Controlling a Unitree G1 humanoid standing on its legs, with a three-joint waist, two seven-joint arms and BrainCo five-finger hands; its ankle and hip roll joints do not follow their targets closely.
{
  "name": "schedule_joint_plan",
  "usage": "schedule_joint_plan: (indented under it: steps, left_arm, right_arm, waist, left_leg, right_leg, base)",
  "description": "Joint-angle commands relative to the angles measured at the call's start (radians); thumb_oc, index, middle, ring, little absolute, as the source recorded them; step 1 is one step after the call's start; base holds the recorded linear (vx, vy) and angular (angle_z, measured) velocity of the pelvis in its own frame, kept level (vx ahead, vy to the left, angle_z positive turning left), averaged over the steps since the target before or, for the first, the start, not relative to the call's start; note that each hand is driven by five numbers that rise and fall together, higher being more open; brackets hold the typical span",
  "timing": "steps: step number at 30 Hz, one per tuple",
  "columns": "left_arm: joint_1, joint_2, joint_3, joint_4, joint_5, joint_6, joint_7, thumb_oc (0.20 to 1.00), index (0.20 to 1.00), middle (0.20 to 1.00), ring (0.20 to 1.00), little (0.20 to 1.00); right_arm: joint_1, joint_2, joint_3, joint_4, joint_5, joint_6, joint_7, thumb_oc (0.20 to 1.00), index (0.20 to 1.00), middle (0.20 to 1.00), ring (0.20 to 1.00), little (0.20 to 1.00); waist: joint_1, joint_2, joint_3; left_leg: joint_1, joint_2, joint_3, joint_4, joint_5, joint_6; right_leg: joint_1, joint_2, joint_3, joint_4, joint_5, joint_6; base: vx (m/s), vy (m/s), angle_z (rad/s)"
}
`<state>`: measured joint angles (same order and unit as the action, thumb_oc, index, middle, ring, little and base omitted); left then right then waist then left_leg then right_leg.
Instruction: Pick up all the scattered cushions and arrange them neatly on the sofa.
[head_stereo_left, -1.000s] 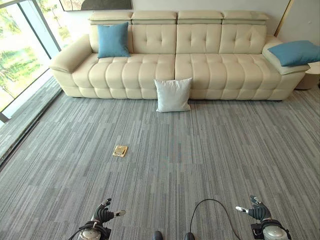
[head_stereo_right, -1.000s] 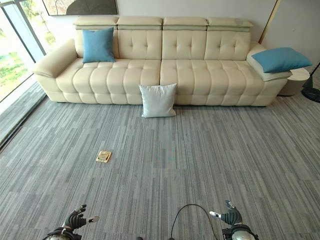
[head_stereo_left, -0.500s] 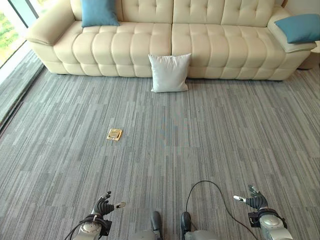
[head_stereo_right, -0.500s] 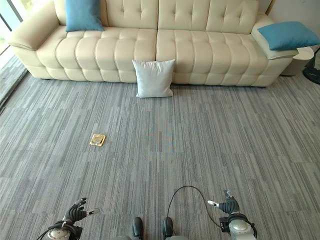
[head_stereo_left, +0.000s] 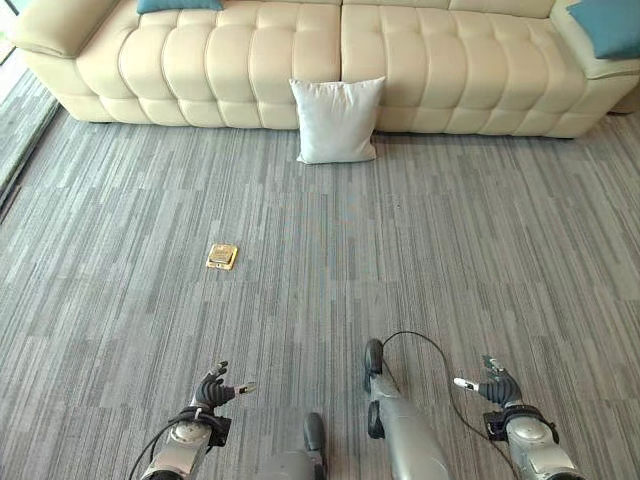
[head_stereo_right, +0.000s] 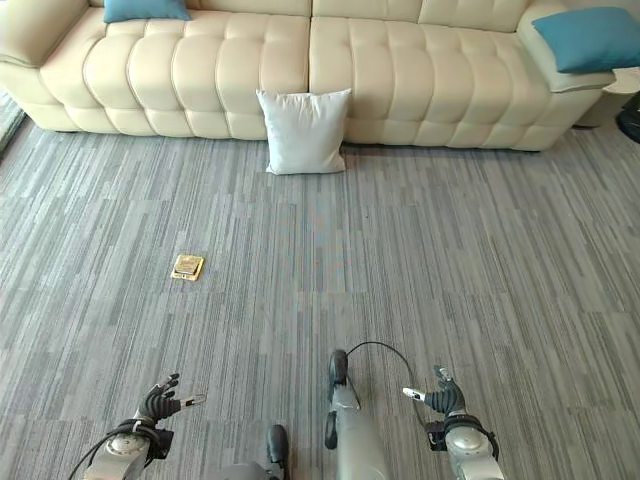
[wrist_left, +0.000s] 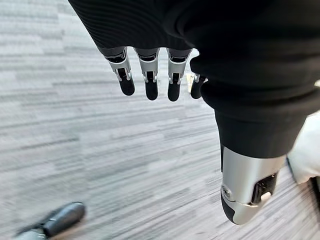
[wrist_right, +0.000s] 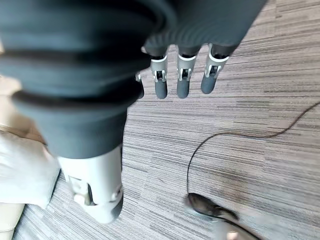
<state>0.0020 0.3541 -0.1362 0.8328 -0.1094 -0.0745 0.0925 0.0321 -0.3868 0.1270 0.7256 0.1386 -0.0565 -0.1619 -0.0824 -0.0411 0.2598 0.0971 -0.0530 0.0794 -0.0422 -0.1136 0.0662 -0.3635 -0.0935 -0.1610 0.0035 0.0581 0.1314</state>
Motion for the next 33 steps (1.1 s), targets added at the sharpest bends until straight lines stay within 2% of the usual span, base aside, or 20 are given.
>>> schedule_joint_plan:
  steps: [1, 2, 3, 4, 5, 7, 9, 11, 13, 14, 15, 17, 20, 22, 23, 27, 28, 29, 32, 33]
  left_arm:
    - [0.026, 0.024, 0.006, -0.037, -0.018, -0.03, 0.012, 1.0, 1.0, 1.0, 1.0, 1.0]
    - [0.03, 0.019, 0.005, -0.039, -0.023, -0.032, 0.01, 1.0, 1.0, 1.0, 1.0, 1.0]
    - [0.031, 0.022, -0.006, -0.042, -0.024, -0.031, 0.0, 1.0, 1.0, 1.0, 1.0, 1.0]
    - [0.026, 0.024, -0.007, -0.041, -0.03, -0.032, -0.001, 1.0, 1.0, 1.0, 1.0, 1.0]
    - [0.022, 0.025, -0.008, -0.038, -0.034, -0.029, 0.0, 1.0, 1.0, 1.0, 1.0, 1.0]
    - [-0.002, 0.017, -0.018, -0.015, -0.044, -0.029, 0.002, 1.0, 1.0, 1.0, 1.0, 1.0]
    - [-0.006, 0.013, -0.022, 0.0, -0.047, -0.029, 0.001, 1.0, 1.0, 1.0, 1.0, 1.0]
    - [-0.003, 0.015, -0.023, -0.004, -0.045, -0.029, 0.001, 1.0, 1.0, 1.0, 1.0, 1.0]
    - [0.007, 0.015, -0.021, -0.02, -0.046, -0.024, -0.001, 1.0, 1.0, 1.0, 1.0, 1.0]
    - [0.009, 0.015, -0.02, -0.021, -0.044, -0.023, 0.001, 1.0, 1.0, 1.0, 1.0, 1.0]
    - [0.009, 0.015, -0.02, -0.021, -0.044, -0.023, 0.001, 1.0, 1.0, 1.0, 1.0, 1.0]
    - [0.014, 0.016, -0.016, -0.029, -0.043, -0.02, 0.003, 1.0, 1.0, 1.0, 1.0, 1.0]
    - [0.022, 0.017, -0.01, -0.032, -0.039, -0.019, 0.003, 1.0, 1.0, 1.0, 1.0, 1.0]
    - [0.038, 0.017, 0.002, -0.033, -0.037, -0.016, -0.001, 1.0, 1.0, 1.0, 1.0, 1.0]
    - [0.04, 0.018, 0.002, -0.025, -0.029, -0.016, -0.002, 1.0, 1.0, 1.0, 1.0, 1.0]
    - [0.046, 0.033, 0.005, -0.033, -0.021, -0.015, -0.01, 1.0, 1.0, 1.0, 1.0, 1.0]
    - [0.037, 0.047, 0.014, -0.055, -0.034, -0.013, -0.008, 1.0, 1.0, 1.0, 1.0, 1.0]
    - [0.029, 0.053, 0.014, -0.06, -0.039, -0.016, -0.001, 1.0, 1.0, 1.0, 1.0, 1.0]
    - [0.008, 0.064, 0.008, -0.061, -0.037, -0.018, 0.007, 1.0, 1.0, 1.0, 1.0, 1.0]
    - [-0.008, 0.068, 0.01, -0.054, -0.039, -0.022, 0.013, 1.0, 1.0, 1.0, 1.0, 1.0]
  right_arm:
    - [0.006, -0.046, -0.011, -0.033, 0.005, -0.032, -0.004, 1.0, 1.0, 1.0, 1.0, 1.0]
    - [0.005, -0.05, -0.015, -0.03, 0.003, -0.032, -0.004, 1.0, 1.0, 1.0, 1.0, 1.0]
    - [0.002, -0.06, -0.016, -0.035, 0.016, -0.04, 0.004, 1.0, 1.0, 1.0, 1.0, 1.0]
    - [-0.007, -0.066, -0.014, -0.037, 0.022, -0.041, 0.005, 1.0, 1.0, 1.0, 1.0, 1.0]
    - [-0.013, -0.067, -0.015, -0.03, 0.028, -0.04, 0.004, 1.0, 1.0, 1.0, 1.0, 1.0]
    - [-0.03, -0.073, -0.013, -0.006, 0.041, -0.038, -0.001, 1.0, 1.0, 1.0, 1.0, 1.0]
    - [-0.037, -0.075, -0.013, 0.008, 0.047, -0.039, -0.005, 1.0, 1.0, 1.0, 1.0, 1.0]
    - [-0.038, -0.078, -0.017, 0.013, 0.048, -0.039, -0.009, 1.0, 1.0, 1.0, 1.0, 1.0]
    - [-0.033, -0.076, -0.022, 0.024, 0.053, -0.041, -0.019, 1.0, 1.0, 1.0, 1.0, 1.0]
    - [-0.033, -0.075, -0.021, 0.028, 0.051, -0.041, -0.023, 1.0, 1.0, 1.0, 1.0, 1.0]
    - [-0.033, -0.075, -0.021, 0.028, 0.051, -0.041, -0.023, 1.0, 1.0, 1.0, 1.0, 1.0]
    - [-0.031, -0.068, -0.021, 0.032, 0.037, -0.034, -0.027, 1.0, 1.0, 1.0, 1.0, 1.0]
    - [-0.026, -0.07, -0.022, 0.035, 0.017, -0.026, -0.025, 1.0, 1.0, 1.0, 1.0, 1.0]
    - [-0.014, -0.064, -0.021, 0.02, -0.006, -0.022, -0.012, 1.0, 1.0, 1.0, 1.0, 1.0]
    - [-0.017, -0.057, -0.021, 0.023, -0.015, -0.018, -0.005, 1.0, 1.0, 1.0, 1.0, 1.0]
    - [0.0, -0.035, -0.019, 0.016, -0.022, -0.02, 0.014, 1.0, 1.0, 1.0, 1.0, 1.0]
    - [-0.015, -0.022, -0.01, -0.004, -0.022, -0.019, 0.019, 1.0, 1.0, 1.0, 1.0, 1.0]
    - [-0.023, -0.021, -0.003, -0.009, -0.019, -0.027, 0.012, 1.0, 1.0, 1.0, 1.0, 1.0]
    - [-0.04, -0.014, 0.008, -0.029, -0.016, -0.028, 0.011, 1.0, 1.0, 1.0, 1.0, 1.0]
    - [-0.049, -0.017, 0.012, -0.046, -0.007, -0.031, 0.008, 1.0, 1.0, 1.0, 1.0, 1.0]
  waist:
    - [-0.021, 0.038, -0.075]
    - [-0.02, 0.051, -0.077]
    - [-0.021, 0.053, -0.075]
    - [-0.017, 0.051, -0.07]
    - [-0.015, 0.04, -0.068]
    - [0.006, 0.021, -0.044]
    - [0.023, 0.009, -0.032]
    - [0.032, 0.006, -0.028]
    - [0.061, 0.023, -0.028]
    - [0.071, 0.025, -0.029]
    - [0.071, 0.025, -0.031]
    - [0.094, 0.032, -0.044]
    - [0.106, 0.032, -0.058]
    - [0.12, 0.037, -0.077]
    - [0.125, 0.026, -0.088]
    - [0.132, -0.008, -0.112]
    - [0.132, -0.017, -0.099]
    - [0.13, -0.017, -0.091]
    - [0.117, -0.002, -0.073]
    - [0.095, 0.01, -0.05]
  left_leg:
    - [0.122, 0.042, -0.061, 0.096, -0.091, -0.095]
    - [0.1, 0.063, -0.045, 0.152, -0.036, -0.126]
    - [0.018, 0.091, -0.026, 0.334, 0.074, -0.162]
    - [-0.022, 0.099, -0.021, 0.416, 0.116, -0.168]
    - [-0.062, 0.101, -0.006, 0.461, 0.133, -0.159]
    - [-0.182, 0.117, 0.044, 0.533, 0.066, -0.12]
    - [-0.268, 0.111, 0.069, 0.484, 0.017, -0.096]
    - [-0.302, 0.104, 0.072, 0.432, 0.002, -0.09]
    - [-0.369, 0.123, 0.085, 0.221, 0.129, -0.123]
    - [-0.39, 0.128, 0.086, 0.151, 0.166, -0.134]
    - [-0.391, 0.128, 0.086, 0.147, 0.169, -0.134]
    - [-0.439, 0.148, 0.095, 0.036, 0.213, -0.151]
    - [-0.471, 0.17, 0.119, 0.014, 0.243, -0.158]
    - [-0.437, 0.176, 0.116, 0.013, 0.27, -0.154]
    - [-0.46, 0.158, 0.11, 0.1, 0.288, -0.147]
    - [-0.431, 0.12, 0.122, 0.148, 0.231, -0.112]
    - [-0.4, 0.101, 0.134, 0.155, 0.187, -0.083]
    - [-0.389, 0.098, 0.146, 0.158, 0.168, -0.075]
    - [-0.33, 0.101, 0.149, 0.139, 0.138, -0.061]
    - [-0.26, 0.092, 0.143, 0.112, 0.111, -0.061]
  right_leg:
    - [0.025, 0.04, -0.007, 0.072, 0.039, 0.006]
    - [0.039, 0.044, -0.017, 0.081, 0.027, -0.005]
    - [0.075, 0.056, -0.017, 0.094, -0.013, -0.045]
    - [0.092, 0.061, -0.014, 0.099, -0.032, -0.06]
    - [0.103, 0.055, -0.011, 0.099, -0.049, -0.072]
    - [0.15, 0.045, 0.004, 0.106, -0.086, -0.084]
    - [0.194, 0.037, 0.018, 0.098, -0.109, -0.081]
    - [0.223, 0.032, 0.022, 0.09, -0.121, -0.076]
    - [0.31, 0.055, 0.029, 0.056, -0.153, -0.069]
    - [0.346, 0.06, 0.032, 0.044, -0.165, -0.065]
    - [0.344, 0.06, 0.032, 0.043, -0.164, -0.065]
    - [0.42, 0.068, 0.058, 0.029, -0.2, -0.057]
    - [0.482, 0.061, 0.09, 0.02, -0.224, -0.048]
    - [0.532, 0.053, 0.118, 0.015, -0.241, -0.036]
    - [0.559, 0.016, 0.122, 0.032, -0.231, -0.02]
    - [0.519, -0.038, 0.139, 0.134, -0.138, 0.014]
    - [0.437, -0.065, 0.148, 0.293, -0.026, 0.029]
    - [0.401, -0.073, 0.136, 0.344, 0.014, 0.032]
    - [0.291, -0.067, 0.106, 0.44, 0.018, 0.006]
    - [0.213, -0.051, 0.04, 0.407, -0.05, -0.01]
  base:
    - [0.25, -0.157, 0.71]
    - [0.49, -0.334, 0.78]
    - [0.44, -0.309, 0.54]
    - [0.42, -0.313, 0.36]
    - [0.3, -0.212, 0.0]
    - [0.28, -0.165, -0.41]
    - [0.32, -0.067, -0.27]
    - [0.31, -0.003, -0.22]
    - [0.49, 0.038, -0.35]
    - [0.31, 0.028, -0.2]
    - [0.3, 0.035, -0.18]
    - [0.54, 0.116, -0.39]
    - [0.41, 0.129, -0.4]
    - [0.6, 0.27, -0.49]
    - [0.66, 0.356, -0.74]
    - [0.37, 0.235, -0.29]
    - [0.37, 0.331, -0.15]
    - [0.32, 0.314, -0.04]
    - [0.24, 0.191, 0.19]
    - [0.36, 0.123, 0.29]
